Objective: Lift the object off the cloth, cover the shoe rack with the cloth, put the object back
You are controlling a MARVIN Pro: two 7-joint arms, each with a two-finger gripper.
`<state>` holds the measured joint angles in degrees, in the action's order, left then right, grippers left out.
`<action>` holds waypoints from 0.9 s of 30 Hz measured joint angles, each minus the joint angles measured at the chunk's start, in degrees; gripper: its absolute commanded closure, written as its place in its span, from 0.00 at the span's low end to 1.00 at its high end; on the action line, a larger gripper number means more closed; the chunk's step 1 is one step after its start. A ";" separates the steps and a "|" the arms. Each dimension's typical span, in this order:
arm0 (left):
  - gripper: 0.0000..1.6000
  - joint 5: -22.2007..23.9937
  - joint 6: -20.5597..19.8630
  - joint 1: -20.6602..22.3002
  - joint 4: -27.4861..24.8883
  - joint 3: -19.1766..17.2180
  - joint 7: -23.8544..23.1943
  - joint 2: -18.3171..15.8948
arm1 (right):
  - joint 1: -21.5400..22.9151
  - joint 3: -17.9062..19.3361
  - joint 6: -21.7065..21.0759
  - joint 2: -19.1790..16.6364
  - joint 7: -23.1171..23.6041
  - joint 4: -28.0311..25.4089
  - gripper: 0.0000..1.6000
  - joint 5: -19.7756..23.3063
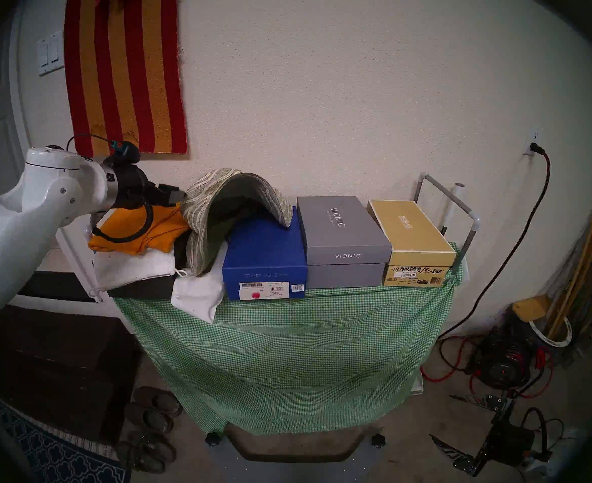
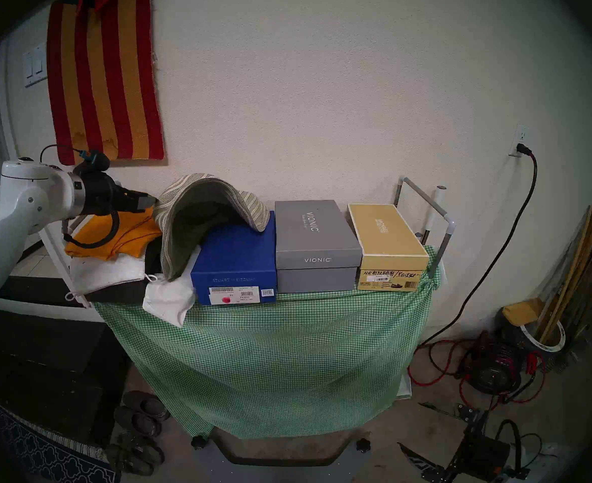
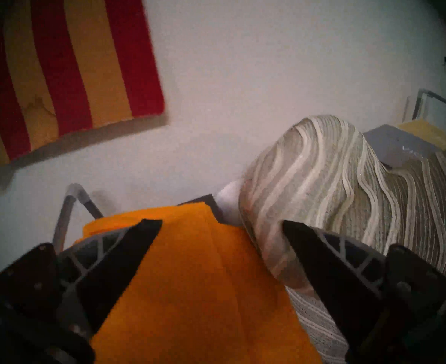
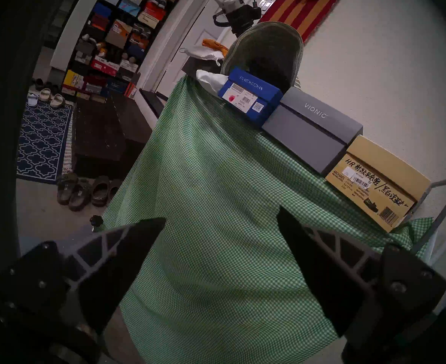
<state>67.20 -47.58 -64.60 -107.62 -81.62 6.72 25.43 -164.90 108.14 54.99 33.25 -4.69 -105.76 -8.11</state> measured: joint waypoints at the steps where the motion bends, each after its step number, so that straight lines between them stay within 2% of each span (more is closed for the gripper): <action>1: 0.00 0.38 0.00 0.54 0.62 -0.35 0.28 0.29 | 0.00 0.01 0.00 0.04 0.06 0.00 0.00 0.03; 10: 0.00 1.21 -0.88 2.15 0.69 -2.45 1.93 -0.05 | 0.00 0.17 0.00 0.16 0.32 -0.08 0.00 0.25; 16: 0.00 -3.29 4.40 2.28 0.30 -4.90 8.01 0.97 | 0.00 0.14 0.00 0.36 0.62 -0.08 0.00 0.31; 27: 0.00 -11.06 15.27 4.26 -0.43 -12.89 19.75 5.51 | -0.01 -0.09 0.01 0.79 1.18 -0.08 0.00 0.42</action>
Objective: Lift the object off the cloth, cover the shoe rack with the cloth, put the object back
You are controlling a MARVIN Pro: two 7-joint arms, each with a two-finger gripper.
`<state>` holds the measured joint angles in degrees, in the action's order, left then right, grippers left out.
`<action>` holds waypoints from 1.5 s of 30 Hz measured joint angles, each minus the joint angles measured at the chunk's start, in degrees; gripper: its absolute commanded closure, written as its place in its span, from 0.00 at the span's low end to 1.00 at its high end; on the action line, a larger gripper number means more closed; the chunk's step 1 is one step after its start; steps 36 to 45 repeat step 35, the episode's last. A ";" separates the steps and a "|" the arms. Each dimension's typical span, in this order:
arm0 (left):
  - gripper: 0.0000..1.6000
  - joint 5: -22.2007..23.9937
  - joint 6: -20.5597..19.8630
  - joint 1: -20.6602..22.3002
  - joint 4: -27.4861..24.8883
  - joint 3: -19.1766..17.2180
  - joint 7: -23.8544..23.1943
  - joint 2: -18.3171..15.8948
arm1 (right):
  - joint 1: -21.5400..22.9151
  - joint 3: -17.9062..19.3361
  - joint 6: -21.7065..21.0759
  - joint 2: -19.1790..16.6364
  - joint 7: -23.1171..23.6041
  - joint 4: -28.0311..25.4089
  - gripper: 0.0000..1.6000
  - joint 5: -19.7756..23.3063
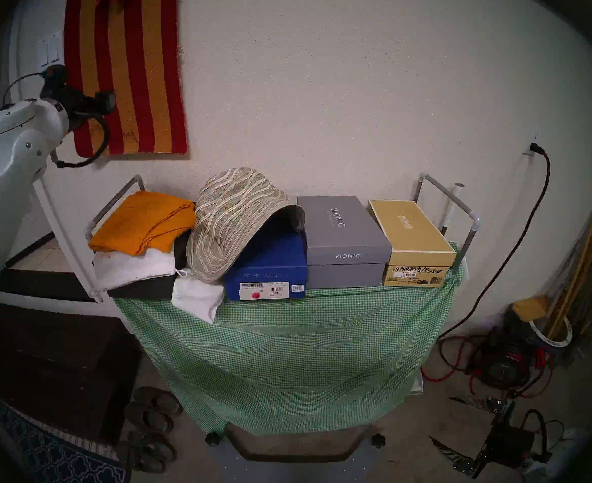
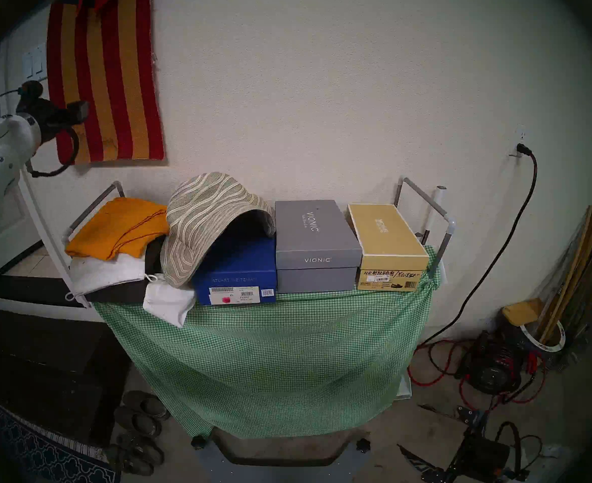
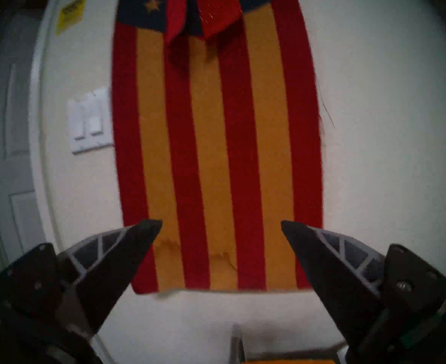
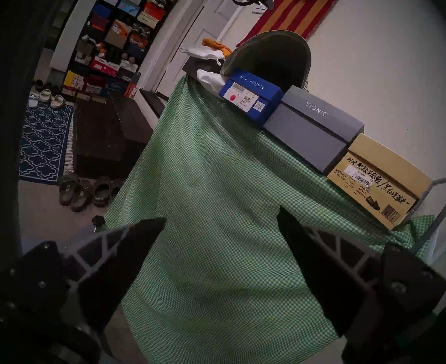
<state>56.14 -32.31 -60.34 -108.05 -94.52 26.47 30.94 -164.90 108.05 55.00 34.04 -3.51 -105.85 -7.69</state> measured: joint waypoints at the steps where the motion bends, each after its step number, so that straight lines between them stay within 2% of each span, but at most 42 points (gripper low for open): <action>1: 0.00 -0.85 1.18 0.00 -0.12 -0.87 1.25 0.60 | 0.00 -0.02 0.00 0.04 0.06 0.00 0.00 0.01; 12: 0.00 -10.52 12.36 -2.52 1.00 -10.52 13.78 7.74 | -0.01 -0.02 0.00 0.34 0.54 0.00 0.00 0.20; 17: 0.00 -14.41 16.48 -3.95 0.29 -12.11 19.32 10.80 | -0.01 0.15 0.00 0.37 0.68 0.00 0.00 0.34; 20: 0.00 -15.66 18.25 -4.79 -0.31 -12.33 20.94 11.83 | -0.01 0.33 0.00 0.36 0.69 -0.02 0.00 0.44; 23: 0.00 -16.00 19.40 -5.81 -0.93 -12.81 20.96 12.29 | -0.01 0.50 0.00 0.26 0.69 -0.05 0.00 0.52; 27: 0.00 -15.33 20.16 -7.21 -1.30 -14.31 18.17 12.20 | -0.01 0.64 0.00 0.08 0.63 -0.07 0.00 0.62; 35: 0.00 -12.78 20.21 -7.33 1.33 -16.98 13.62 11.12 | -0.01 0.72 0.00 -0.19 0.54 -0.09 0.00 0.69; 45: 0.00 -12.78 20.21 -7.33 1.33 -16.98 13.62 11.12 | -0.01 0.72 0.00 -0.19 0.54 -0.09 0.00 0.69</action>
